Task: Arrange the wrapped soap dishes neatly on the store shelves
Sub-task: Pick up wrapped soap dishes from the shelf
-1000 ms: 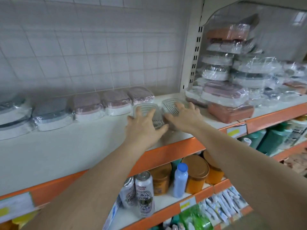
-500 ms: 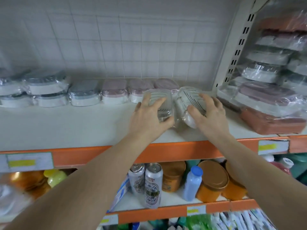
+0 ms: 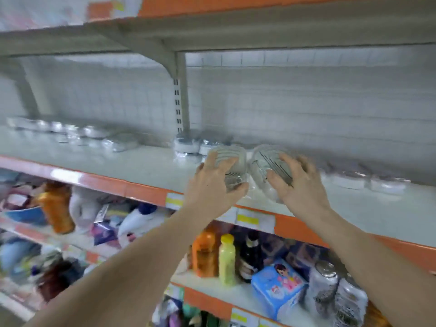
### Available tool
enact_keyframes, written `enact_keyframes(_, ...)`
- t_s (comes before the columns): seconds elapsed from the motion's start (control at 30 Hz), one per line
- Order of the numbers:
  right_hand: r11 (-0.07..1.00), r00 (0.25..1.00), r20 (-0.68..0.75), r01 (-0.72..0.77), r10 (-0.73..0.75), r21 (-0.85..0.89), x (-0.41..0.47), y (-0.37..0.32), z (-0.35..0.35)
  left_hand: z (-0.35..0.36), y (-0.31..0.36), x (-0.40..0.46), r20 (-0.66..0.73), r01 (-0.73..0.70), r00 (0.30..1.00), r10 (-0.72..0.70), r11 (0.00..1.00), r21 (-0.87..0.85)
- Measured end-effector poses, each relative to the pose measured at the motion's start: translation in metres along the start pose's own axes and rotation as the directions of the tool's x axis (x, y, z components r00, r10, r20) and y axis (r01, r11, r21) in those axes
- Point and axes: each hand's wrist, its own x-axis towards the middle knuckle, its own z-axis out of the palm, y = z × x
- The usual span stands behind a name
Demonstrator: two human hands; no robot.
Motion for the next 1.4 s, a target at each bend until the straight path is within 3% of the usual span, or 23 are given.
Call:
enact_keyframes(0.23,0.981,0.983,0.122,0.116,-0.135,0.152,-0.021,-0.173,0.131,-0.119,-0.178,-0.051,-0.058,0.155,0.987,-0.148,0.978,0.136)
enact_keyframes(0.47,0.965,0.955,0.203,0.18,-0.218,0.191,-0.002,-0.277,0.209,-0.186,-0.288,-0.054,-0.063,0.229,0.973,-0.221,0.956,0.183)
enact_keyframes(0.67,0.978,0.959,0.218,0.153,-0.182,0.141,0.054,-0.302,0.276,-0.185,-0.362,-0.009,-0.058,0.232,0.972,-0.226,0.958,0.168)
enact_keyframes(0.9,0.989,0.991,0.12,0.046,-0.063,0.143,0.157,-0.326,0.352,-0.164,-0.432,0.095,0.015,0.137,0.99,-0.142,0.976,0.171)
enact_keyframes(1.17,0.997,0.997,-0.004,-0.072,0.072,0.031,0.221,-0.336,0.376,-0.132,-0.49,0.197,0.074,0.034,0.996,-0.041,0.994,0.102)
enact_keyframes(1.4,0.985,0.98,-0.119,-0.168,0.162,-0.041,0.231,-0.357,0.392,-0.087,-0.526,0.271,0.138,-0.135,0.985,0.107,0.968,0.211)
